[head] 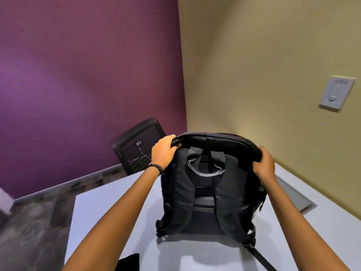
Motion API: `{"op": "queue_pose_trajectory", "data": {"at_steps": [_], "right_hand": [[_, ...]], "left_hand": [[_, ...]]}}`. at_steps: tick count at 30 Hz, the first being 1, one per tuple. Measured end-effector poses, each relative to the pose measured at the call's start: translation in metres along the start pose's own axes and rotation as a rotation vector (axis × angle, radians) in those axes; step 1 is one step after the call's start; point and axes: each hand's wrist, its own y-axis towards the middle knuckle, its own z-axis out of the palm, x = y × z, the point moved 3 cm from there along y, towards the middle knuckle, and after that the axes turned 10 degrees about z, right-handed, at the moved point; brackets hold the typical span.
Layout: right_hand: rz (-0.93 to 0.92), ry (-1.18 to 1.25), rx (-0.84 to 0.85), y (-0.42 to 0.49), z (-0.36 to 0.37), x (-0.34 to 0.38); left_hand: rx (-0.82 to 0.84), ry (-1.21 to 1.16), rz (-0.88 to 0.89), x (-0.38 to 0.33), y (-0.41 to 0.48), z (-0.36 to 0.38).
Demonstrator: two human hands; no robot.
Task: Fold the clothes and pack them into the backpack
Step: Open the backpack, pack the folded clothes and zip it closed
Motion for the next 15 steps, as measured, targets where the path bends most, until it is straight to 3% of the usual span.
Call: {"op": "queue_pose_trajectory", "data": {"at_steps": [9,15], "right_hand": [[-0.203,-0.027,-0.042,0.014,0.091,0.058],[-0.241,-0.074,0.013,0.013,0.113,0.059]], "left_hand": [[-0.234,-0.195,-0.169,0.083,-0.024,-0.004],[-0.164,-0.228,-0.185,0.109,-0.04,-0.004]]}}
